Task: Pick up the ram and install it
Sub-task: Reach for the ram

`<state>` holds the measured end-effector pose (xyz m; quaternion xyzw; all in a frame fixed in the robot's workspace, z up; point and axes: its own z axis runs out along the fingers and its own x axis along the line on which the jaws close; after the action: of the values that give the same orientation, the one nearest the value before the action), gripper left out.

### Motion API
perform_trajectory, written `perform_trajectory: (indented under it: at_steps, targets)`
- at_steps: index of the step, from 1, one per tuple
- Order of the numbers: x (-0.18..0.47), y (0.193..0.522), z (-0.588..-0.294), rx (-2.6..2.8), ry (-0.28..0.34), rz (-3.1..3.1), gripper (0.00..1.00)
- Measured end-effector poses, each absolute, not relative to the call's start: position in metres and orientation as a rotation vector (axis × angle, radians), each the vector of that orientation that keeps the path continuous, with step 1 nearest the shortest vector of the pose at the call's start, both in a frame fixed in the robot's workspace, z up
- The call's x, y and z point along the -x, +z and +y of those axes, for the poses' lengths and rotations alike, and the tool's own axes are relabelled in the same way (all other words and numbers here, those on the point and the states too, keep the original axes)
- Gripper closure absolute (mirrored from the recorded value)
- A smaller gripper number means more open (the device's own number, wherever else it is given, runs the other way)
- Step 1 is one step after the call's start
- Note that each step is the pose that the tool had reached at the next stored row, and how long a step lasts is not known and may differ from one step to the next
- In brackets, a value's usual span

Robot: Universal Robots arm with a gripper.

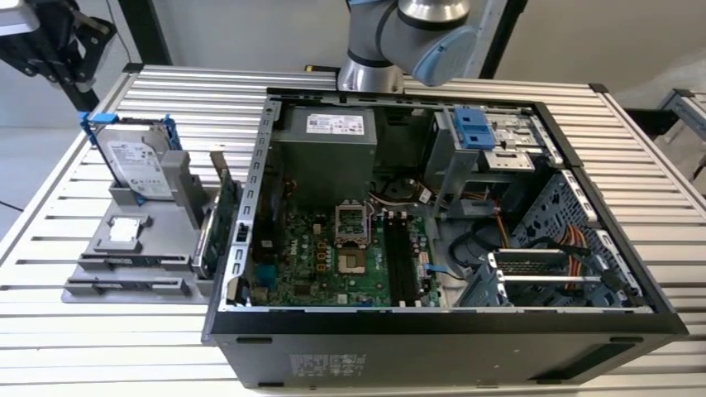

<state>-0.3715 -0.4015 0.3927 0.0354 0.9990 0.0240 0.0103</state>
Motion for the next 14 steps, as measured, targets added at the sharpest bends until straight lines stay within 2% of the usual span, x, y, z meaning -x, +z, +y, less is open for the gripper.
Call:
perform_trajectory:
  at_steps: [14]
  targets:
    - [0.3715,0.3926,-0.4104,-0.110,0.075,3.118,1.00]
